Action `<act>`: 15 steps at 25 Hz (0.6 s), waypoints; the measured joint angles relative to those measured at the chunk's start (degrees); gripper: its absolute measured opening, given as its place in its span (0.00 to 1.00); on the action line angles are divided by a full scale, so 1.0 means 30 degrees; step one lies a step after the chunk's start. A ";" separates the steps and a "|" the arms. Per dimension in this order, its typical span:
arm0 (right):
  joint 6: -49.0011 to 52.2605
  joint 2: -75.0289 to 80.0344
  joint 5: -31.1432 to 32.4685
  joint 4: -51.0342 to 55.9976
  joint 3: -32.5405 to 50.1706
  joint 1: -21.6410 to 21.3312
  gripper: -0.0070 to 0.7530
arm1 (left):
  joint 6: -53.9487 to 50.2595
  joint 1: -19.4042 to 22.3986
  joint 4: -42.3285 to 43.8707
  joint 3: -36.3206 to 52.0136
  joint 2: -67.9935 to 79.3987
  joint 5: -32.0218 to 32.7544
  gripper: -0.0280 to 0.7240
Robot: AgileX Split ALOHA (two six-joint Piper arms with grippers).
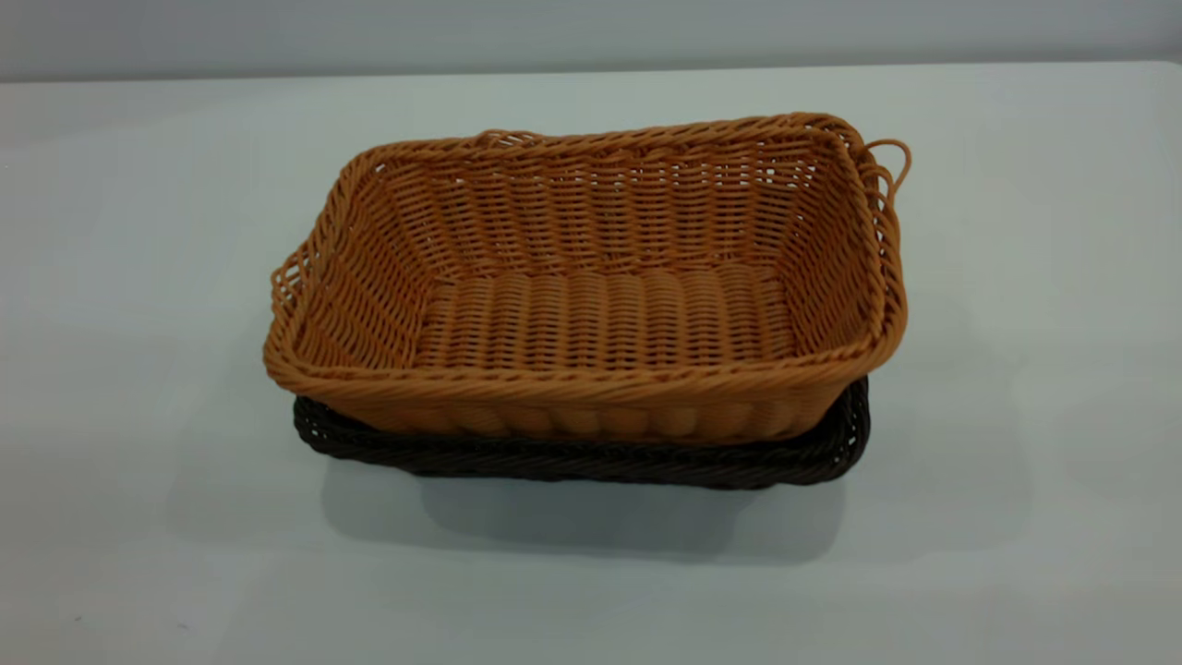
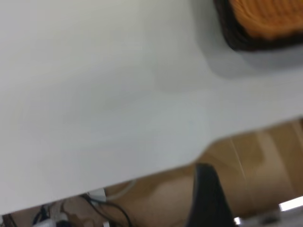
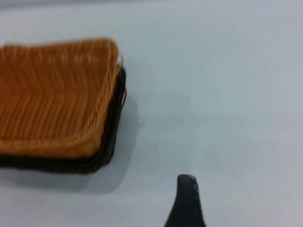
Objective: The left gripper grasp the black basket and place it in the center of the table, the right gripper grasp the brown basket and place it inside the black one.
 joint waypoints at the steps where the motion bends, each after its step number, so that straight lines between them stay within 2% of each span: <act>1: 0.0014 -0.0097 0.0071 0.0000 0.0000 -0.0043 0.70 | 0.0000 0.0643 0.0000 0.0000 -0.0498 0.0000 0.60; 5: 0.0014 -0.0097 0.0134 0.0017 0.0000 0.0239 0.69 | 0.0000 0.2184 0.0000 0.0000 -0.3165 0.0123 0.60; 15: 0.0014 -0.0097 0.0134 0.0038 0.0000 0.0594 0.67 | 0.0000 0.2372 0.0000 0.0000 -0.3834 0.0543 0.60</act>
